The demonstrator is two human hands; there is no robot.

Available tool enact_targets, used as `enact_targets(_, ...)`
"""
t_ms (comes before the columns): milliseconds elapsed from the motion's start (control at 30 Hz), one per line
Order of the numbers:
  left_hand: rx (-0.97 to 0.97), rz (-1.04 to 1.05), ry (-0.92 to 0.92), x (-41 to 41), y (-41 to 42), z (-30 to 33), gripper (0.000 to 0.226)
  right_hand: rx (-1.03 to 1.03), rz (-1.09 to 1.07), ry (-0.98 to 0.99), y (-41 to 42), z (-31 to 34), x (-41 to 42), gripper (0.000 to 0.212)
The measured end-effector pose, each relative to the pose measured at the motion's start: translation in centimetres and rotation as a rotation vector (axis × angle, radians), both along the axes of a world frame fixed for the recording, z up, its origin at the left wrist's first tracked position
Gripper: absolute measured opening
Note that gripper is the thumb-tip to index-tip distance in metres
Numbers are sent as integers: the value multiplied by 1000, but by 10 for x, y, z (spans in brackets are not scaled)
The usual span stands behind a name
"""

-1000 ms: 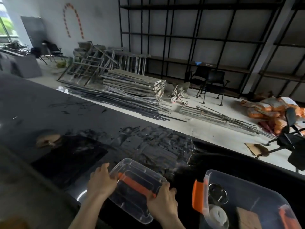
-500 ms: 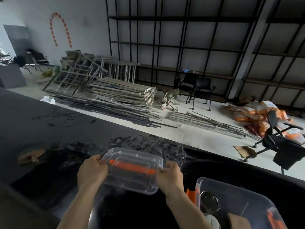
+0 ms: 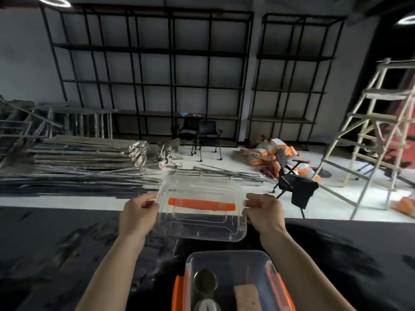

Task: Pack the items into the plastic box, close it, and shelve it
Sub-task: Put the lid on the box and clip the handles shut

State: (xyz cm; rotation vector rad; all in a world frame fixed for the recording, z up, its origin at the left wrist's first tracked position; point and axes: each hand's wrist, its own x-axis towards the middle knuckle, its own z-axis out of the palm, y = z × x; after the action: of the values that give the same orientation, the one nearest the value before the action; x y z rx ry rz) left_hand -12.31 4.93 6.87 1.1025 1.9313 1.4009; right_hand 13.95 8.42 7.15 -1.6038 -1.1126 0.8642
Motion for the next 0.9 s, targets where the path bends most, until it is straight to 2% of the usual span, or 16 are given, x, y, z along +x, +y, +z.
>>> enact_targets(100,56,-105,-73,27,4,-1,35,43,-43,89,-2,-8,34,44)
enact_targets(300,126,-211,-275,62,-4,-8,15,155,-74,418,-21,-17,72,32)
enact_targets(400,141,-203,-453,74,-10,-12,19,181,-79,562,-27,-15,80,25)
enact_targets(467,134,-146,-495,79,-14,-16,28,168,-81,596,-28,-19,81,21)
enact_targets(533,96,-102,-482,81,-17,-21,31,136,-73,554,-28,-23,80,20)
enact_targets(633,61,-88,-463,82,-27,-27,17,59,-26,427,-34,-26,80,30)
enact_targets(733,45,-79,-367,85,-40,-36,21,31,-1,330,-41,-40,77,30)
enact_targets(833,6,-76,-197,87,-52,-57,23,44,-41,39,-49,-66,70,36)
enact_targets(900,-44,-66,-46,86,-58,-72,24,65,-44,-75,-59,-79,64,43)
